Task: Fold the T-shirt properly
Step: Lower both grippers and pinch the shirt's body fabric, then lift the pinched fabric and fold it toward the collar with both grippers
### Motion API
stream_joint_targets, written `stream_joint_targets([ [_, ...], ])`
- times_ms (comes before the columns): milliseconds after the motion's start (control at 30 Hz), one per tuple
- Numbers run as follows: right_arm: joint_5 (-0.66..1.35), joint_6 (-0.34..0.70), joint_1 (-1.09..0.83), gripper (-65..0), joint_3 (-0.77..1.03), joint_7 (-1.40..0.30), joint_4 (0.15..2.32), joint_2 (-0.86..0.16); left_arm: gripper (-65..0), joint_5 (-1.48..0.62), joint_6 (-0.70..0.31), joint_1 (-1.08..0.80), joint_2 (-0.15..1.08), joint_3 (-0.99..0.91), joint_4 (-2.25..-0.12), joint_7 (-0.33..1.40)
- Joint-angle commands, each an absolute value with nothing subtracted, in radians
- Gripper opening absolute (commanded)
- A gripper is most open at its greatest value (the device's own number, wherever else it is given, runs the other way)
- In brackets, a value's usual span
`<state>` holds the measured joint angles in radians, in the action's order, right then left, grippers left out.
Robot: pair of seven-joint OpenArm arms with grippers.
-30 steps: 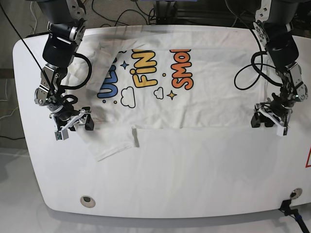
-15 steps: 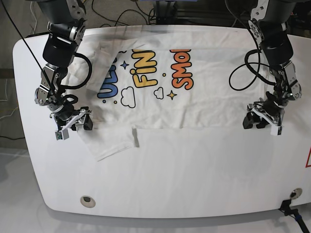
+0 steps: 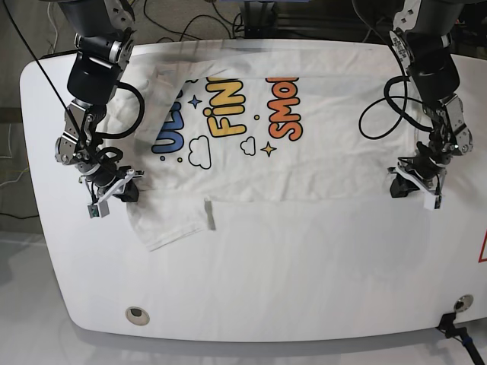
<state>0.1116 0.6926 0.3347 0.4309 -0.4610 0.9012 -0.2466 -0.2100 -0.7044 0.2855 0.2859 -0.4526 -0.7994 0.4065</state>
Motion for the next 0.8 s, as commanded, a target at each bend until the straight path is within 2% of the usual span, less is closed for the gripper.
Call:
stream_joint_targets([
  [0, 0.101, 0.698, 0.361, -65.0, 0.429, -0.483, 0.909, -0.263, -65.0, -0.170, -0.698, 0.292, 0.291, -0.449, -0.799, 0.467],
  [133, 0.099, 0.698, 0.377, -65.0, 0.429, -0.487, 0.932, -0.266, -65.0, -0.170, -0.698, 0.285, 0.289, -0.452, -0.901, 0.473],
  [500, 0.101, 0.698, 0.272, -65.0, 0.435, -0.754, 1.368, -0.262, -65.0, -0.286, -0.698, 0.157, 0.292, -0.453, -1.225, 0.670],
  [767, 0.101, 0.698, 0.104, -65.0, 0.437, -0.854, 1.658, -0.229, -65.0, -0.291, -0.698, 0.012, 0.292, -0.453, -1.475, 0.684],
])
